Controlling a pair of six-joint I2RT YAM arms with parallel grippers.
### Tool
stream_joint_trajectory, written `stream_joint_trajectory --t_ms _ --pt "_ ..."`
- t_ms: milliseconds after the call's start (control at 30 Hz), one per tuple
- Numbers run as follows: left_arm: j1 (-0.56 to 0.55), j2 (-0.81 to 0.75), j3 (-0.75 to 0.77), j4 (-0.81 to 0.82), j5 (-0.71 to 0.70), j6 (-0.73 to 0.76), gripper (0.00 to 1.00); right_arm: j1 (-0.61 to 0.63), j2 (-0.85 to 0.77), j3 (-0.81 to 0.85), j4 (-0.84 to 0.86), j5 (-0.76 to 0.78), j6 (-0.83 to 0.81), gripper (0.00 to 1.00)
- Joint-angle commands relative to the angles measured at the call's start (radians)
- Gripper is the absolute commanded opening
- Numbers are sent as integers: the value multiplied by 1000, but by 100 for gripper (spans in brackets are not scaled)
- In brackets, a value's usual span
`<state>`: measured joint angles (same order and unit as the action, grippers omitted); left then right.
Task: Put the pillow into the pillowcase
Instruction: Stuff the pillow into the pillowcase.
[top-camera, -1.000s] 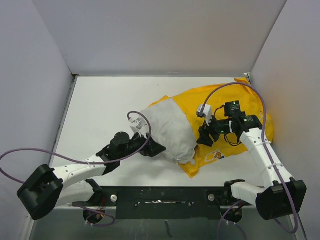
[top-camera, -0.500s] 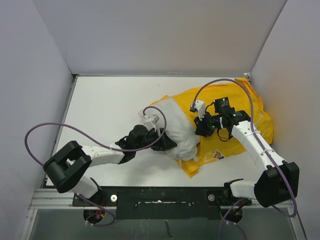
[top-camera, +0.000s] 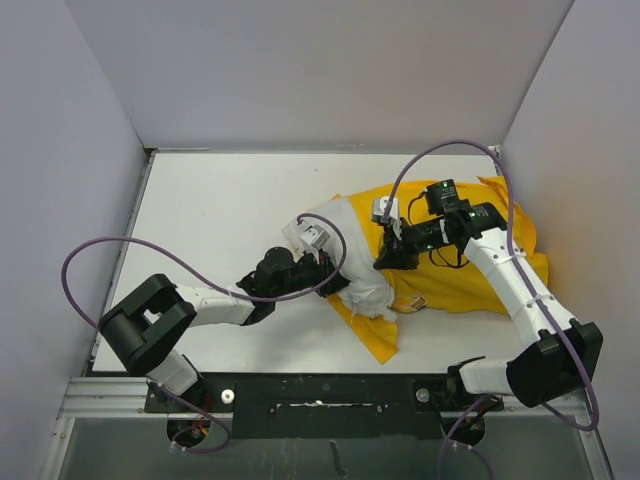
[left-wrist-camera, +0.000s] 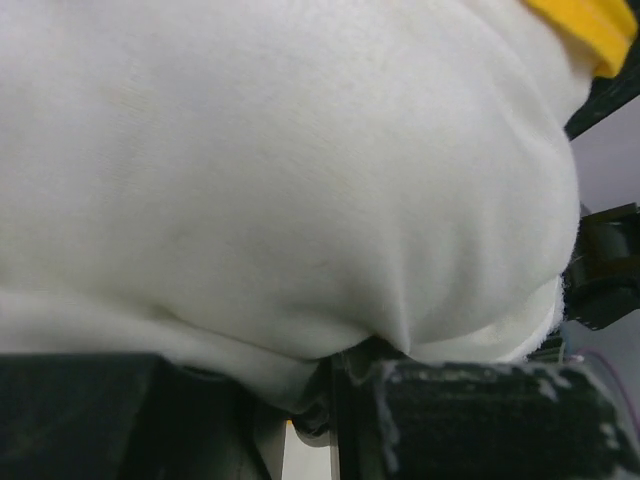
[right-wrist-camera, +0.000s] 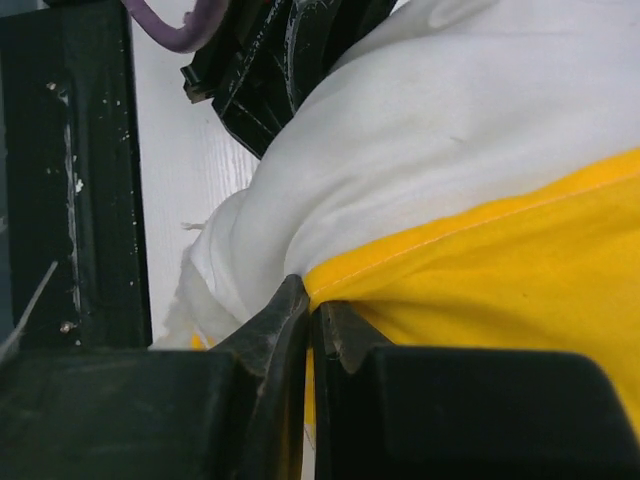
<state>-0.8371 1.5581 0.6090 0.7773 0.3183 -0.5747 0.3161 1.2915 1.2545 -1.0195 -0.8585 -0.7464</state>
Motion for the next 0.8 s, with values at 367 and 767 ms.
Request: stream_joint_trajectory --t_ms 367,767 --pt "-9 284 -43 640 111 213 16 76 63 -36 -261 -91 -248 27" --pt "60 95 -270 499 36 94 77 -53 -73 242 -119 53 23 63"
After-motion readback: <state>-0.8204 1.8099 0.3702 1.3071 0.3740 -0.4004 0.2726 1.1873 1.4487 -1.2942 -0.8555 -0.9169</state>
